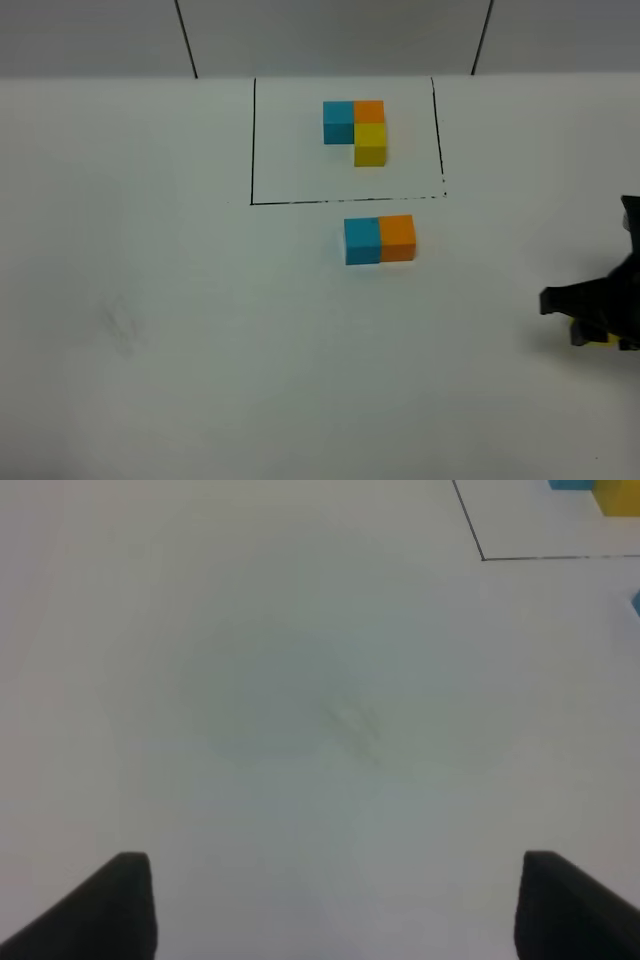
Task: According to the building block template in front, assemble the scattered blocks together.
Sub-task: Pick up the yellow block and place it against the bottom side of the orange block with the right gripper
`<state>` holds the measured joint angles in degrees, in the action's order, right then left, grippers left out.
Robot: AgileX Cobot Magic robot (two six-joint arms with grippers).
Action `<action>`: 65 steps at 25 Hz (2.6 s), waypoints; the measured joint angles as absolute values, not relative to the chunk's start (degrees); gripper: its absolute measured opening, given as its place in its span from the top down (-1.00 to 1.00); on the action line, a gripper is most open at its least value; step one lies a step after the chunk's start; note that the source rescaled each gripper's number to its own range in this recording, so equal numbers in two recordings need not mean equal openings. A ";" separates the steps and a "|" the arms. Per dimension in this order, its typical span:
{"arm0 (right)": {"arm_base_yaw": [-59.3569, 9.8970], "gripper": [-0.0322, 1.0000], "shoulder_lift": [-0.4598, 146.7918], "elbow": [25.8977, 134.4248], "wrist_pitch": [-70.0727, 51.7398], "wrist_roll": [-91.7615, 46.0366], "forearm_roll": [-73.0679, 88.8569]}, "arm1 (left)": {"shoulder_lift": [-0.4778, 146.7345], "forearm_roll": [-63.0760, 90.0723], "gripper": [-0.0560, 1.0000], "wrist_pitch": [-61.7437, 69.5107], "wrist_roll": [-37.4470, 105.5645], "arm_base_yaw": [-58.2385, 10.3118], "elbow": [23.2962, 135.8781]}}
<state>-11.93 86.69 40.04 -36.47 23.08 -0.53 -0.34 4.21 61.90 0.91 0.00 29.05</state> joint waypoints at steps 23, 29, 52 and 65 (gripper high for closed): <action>-37.42 0.91 112.18 63.30 -35.45 51.33 -14.09 | -0.34 4.21 -0.24 61.90 0.91 0.00 29.05; -37.42 0.91 113.47 64.91 -35.26 51.64 -14.75 | -0.34 4.21 -0.24 61.90 0.91 0.00 29.05; -38.78 0.91 114.26 65.78 -32.53 49.59 -17.64 | -0.34 4.21 -0.24 61.90 0.91 0.00 29.05; -39.14 0.91 114.45 65.78 -30.48 49.06 -17.78 | -0.34 4.21 -0.24 61.90 0.91 0.00 29.00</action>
